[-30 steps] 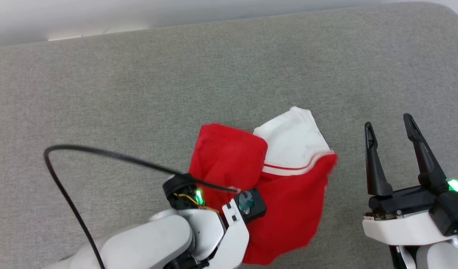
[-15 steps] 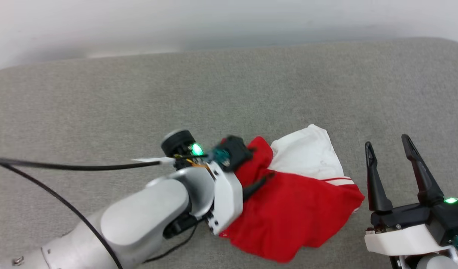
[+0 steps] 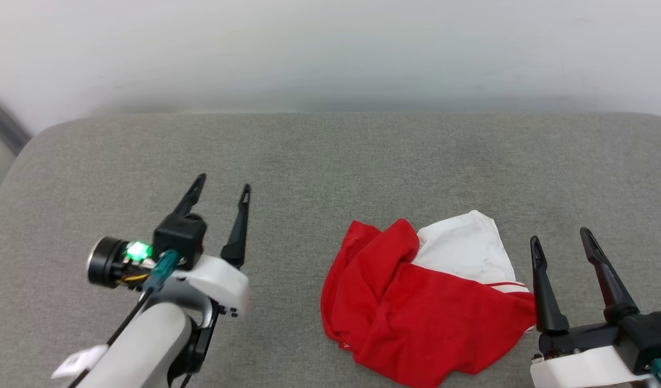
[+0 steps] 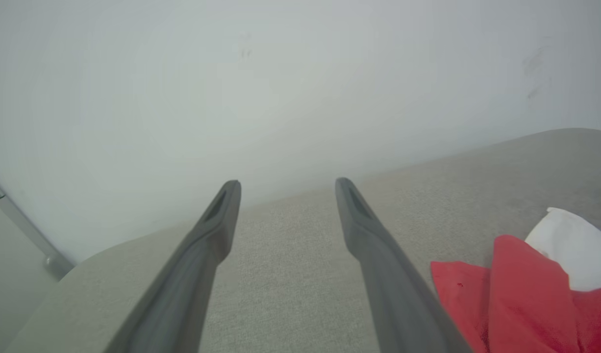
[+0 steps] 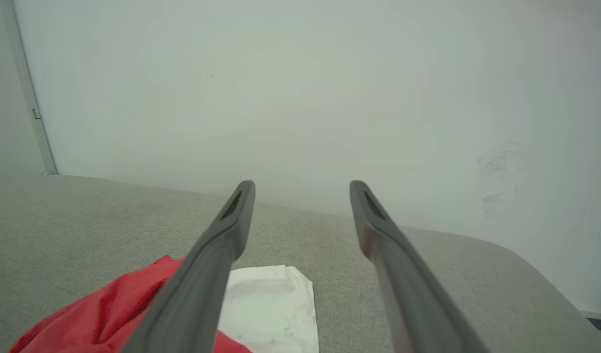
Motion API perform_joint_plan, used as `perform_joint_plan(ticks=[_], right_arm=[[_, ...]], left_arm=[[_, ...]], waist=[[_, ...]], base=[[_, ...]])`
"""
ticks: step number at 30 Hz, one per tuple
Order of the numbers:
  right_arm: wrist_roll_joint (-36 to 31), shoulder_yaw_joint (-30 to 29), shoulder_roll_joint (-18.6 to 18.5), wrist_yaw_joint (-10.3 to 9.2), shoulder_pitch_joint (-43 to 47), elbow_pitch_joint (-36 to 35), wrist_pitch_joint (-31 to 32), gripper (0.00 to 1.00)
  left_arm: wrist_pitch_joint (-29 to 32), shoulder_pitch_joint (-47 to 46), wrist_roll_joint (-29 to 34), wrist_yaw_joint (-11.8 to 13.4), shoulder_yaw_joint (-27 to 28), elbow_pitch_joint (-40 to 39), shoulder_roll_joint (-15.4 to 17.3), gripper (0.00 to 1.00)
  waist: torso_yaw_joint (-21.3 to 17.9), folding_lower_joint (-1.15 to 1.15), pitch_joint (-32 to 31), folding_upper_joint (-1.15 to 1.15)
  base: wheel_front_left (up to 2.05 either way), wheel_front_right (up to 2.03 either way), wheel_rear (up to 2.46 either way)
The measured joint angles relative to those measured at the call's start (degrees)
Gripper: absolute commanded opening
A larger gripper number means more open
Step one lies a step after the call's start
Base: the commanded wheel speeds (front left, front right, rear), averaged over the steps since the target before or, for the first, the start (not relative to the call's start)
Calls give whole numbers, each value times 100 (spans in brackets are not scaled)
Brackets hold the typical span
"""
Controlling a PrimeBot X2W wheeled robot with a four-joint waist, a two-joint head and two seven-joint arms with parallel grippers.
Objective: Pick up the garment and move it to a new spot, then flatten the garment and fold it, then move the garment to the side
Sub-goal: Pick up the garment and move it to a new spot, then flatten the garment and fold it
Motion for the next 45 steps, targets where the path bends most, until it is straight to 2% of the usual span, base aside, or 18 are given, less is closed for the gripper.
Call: perform_joint_plan(ticks=[3,5,8,11,15,21,26,36,45], right_arm=[[-1,-21,0,0,60,27,0,100],[-2,-37,1,1,77,40,0,100],[-2,-73,0,0,125,81,0,100],[7,-126,0,0,187,138,0,100],[102,-175,1,0,275,247,0,100],[354,-193,2,0,403,376,0,100],[504,-240,1,0,575,439,0,100],[612,-196,1,0,643,531,0,100],[664,-157,1,0,644,567,0,100]], left_arm=[[-9,610,356,297,713,-393,-87,100],[-16,1064,654,400,1117,-577,-166,100],[-16,1657,1034,465,1725,-795,-399,100],[-16,2163,1381,426,2197,-960,-682,100],[-16,2691,1760,129,2726,-1082,-996,100],[-16,3183,2078,-622,3226,-1053,-1432,100],[-16,3450,2438,-1133,3590,-970,-1784,100],[-16,3637,2836,-1636,4135,-847,-2192,100],[-16,3654,3076,-1924,4418,-797,-2443,100]], waist=[[37,0,-33,0],[48,0,-49,0],[64,0,-84,0],[69,0,-141,0],[67,0,-237,0],[52,0,-361,0],[28,0,-467,0],[-31,0,-522,0],[-31,0,-521,0]], base=[[0,0,0],[0,0,0],[0,0,0],[0,0,0],[0,0,0],[0,0,0],[0,0,0],[0,0,0],[0,0,0]])
